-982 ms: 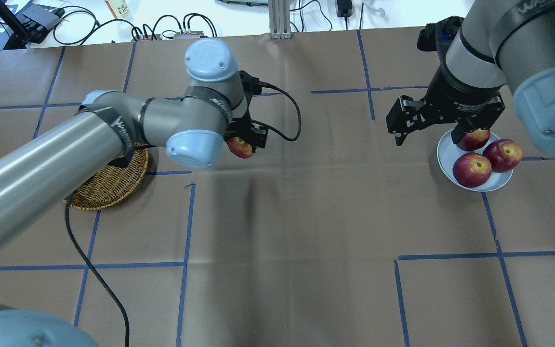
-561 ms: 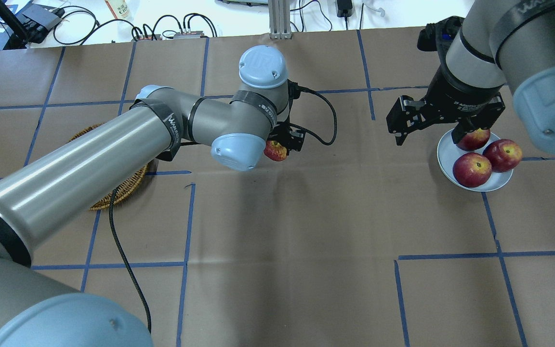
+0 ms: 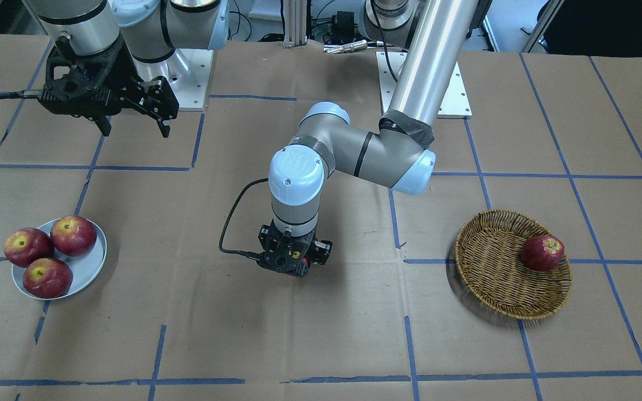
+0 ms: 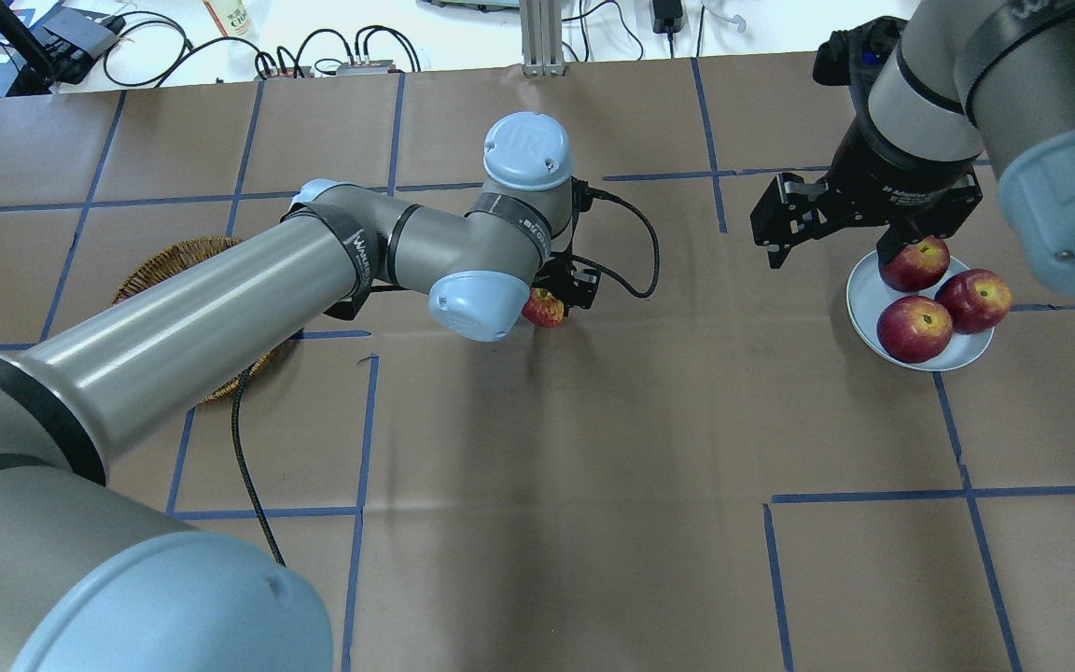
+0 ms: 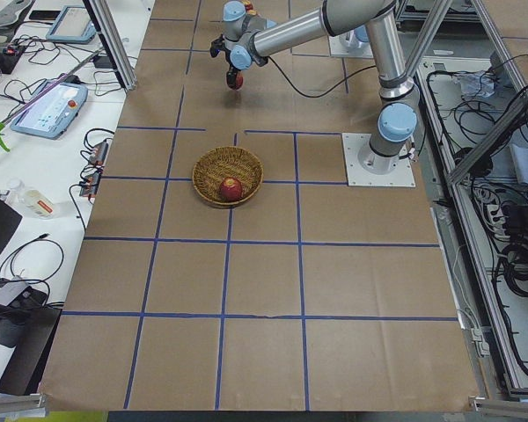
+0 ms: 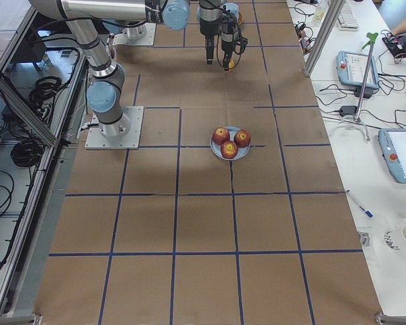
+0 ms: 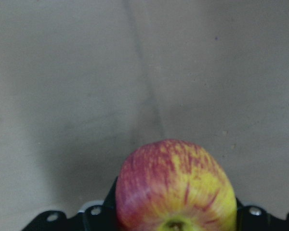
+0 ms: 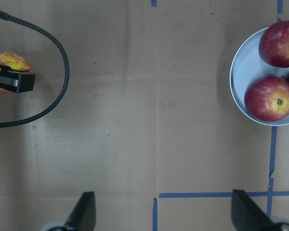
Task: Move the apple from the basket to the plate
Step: 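Carry the yellow-red apple with the left gripper toward the table center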
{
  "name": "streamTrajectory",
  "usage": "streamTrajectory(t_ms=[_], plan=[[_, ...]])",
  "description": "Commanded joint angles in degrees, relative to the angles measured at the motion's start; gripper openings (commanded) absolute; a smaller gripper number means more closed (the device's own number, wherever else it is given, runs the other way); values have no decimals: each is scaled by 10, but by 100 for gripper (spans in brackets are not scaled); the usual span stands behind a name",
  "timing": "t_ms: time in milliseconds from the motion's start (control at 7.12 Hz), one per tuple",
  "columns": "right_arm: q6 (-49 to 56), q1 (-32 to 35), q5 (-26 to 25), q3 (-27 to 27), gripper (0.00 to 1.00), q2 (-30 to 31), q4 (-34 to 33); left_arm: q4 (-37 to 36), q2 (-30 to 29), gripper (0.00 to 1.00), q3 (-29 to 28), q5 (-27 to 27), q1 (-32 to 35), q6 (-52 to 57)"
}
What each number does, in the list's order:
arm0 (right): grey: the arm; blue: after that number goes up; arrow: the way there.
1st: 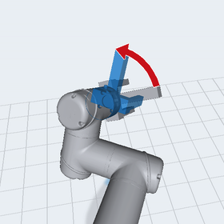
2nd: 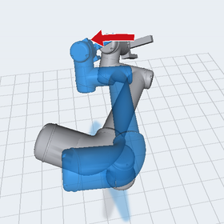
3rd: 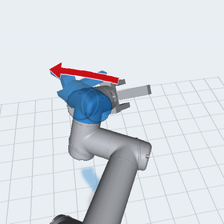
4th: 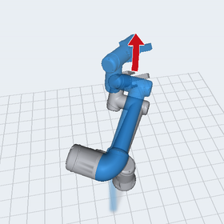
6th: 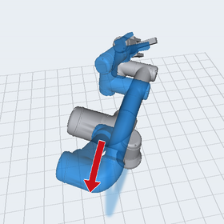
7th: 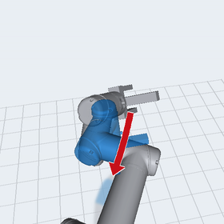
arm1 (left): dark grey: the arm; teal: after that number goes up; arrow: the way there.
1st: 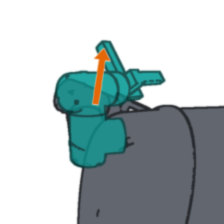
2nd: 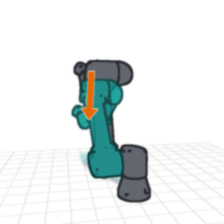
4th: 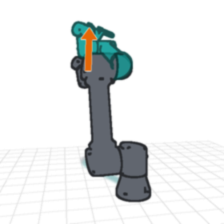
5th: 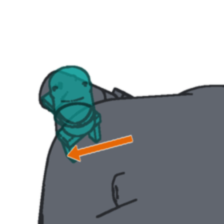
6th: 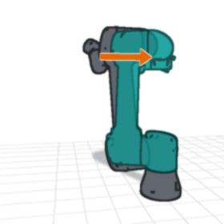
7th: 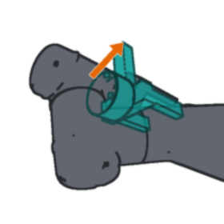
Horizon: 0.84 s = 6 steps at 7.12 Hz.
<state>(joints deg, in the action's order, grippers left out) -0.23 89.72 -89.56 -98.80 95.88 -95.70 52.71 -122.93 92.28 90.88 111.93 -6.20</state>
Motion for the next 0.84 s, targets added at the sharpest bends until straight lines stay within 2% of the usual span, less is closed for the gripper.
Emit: streamTrajectory(t_ms=[0,140,281,561,702], plan=[[1,0,-6,-1,100,0,-6,-1,-10,72,-3,2,6,0],[1,0,-7,4,100,-1,-8,-1,-11,94,-3,1,7,-2],[1,0,-6,4,100,-3,-7,-2,-10,99,-3,1,7,-2],[1,0,-5,5,100,-3,4,10,25,99,-13,2,7,1],[1,0,0,5,100,-5,3,63,70,99,-21,2,2,1]])
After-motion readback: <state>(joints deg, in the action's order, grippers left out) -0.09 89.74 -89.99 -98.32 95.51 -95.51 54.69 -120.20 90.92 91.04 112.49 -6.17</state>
